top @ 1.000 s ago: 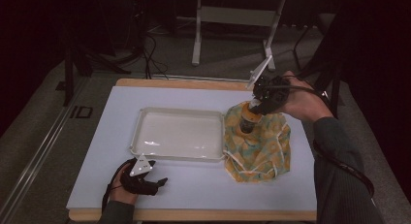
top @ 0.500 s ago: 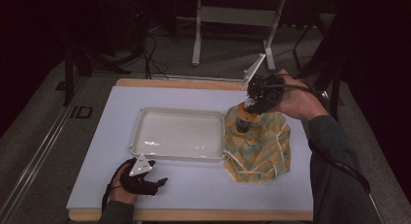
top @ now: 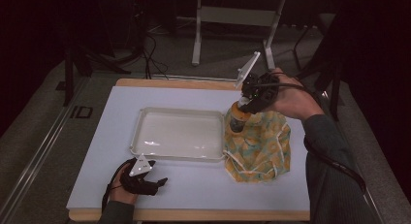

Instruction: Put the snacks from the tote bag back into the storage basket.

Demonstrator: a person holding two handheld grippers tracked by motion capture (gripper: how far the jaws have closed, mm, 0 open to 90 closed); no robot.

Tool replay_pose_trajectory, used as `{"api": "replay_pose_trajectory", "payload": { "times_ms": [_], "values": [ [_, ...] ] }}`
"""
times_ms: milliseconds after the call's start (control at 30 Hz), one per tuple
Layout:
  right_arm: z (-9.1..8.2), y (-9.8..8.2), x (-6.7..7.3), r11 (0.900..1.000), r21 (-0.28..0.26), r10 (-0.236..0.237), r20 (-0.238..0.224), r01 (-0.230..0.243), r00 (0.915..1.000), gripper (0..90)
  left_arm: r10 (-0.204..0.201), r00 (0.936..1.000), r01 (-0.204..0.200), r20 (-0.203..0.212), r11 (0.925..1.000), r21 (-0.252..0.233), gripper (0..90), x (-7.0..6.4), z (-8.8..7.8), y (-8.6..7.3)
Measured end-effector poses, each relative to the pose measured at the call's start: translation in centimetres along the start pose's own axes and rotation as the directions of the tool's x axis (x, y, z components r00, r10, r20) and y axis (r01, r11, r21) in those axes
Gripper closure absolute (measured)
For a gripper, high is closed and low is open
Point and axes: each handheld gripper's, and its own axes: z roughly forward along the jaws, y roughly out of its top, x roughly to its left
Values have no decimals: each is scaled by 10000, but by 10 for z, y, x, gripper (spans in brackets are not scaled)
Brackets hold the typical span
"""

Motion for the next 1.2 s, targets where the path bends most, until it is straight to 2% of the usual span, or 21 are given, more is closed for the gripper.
{"api": "replay_pose_trajectory", "payload": {
  "times_ms": [733, 1000, 1200],
  "values": [
    [4, 17, 10, 9984, -280, -509, -278, 501, 9983, 589, -15, 10000, 15, 19, 10000, 39, 224, 0, 0, 0],
    [7, 24, 14, 9974, -233, -689, -383, 681, 9969, 589, -14, 10000, 13, 22, 10000, 45, 224, 0, 0, 0],
    [9, 30, 19, 9952, -305, -945, -437, 932, 9946, 589, 18, 10000, -19, 34, 10000, 94, 223, 0, 1, 0]
  ]
}}
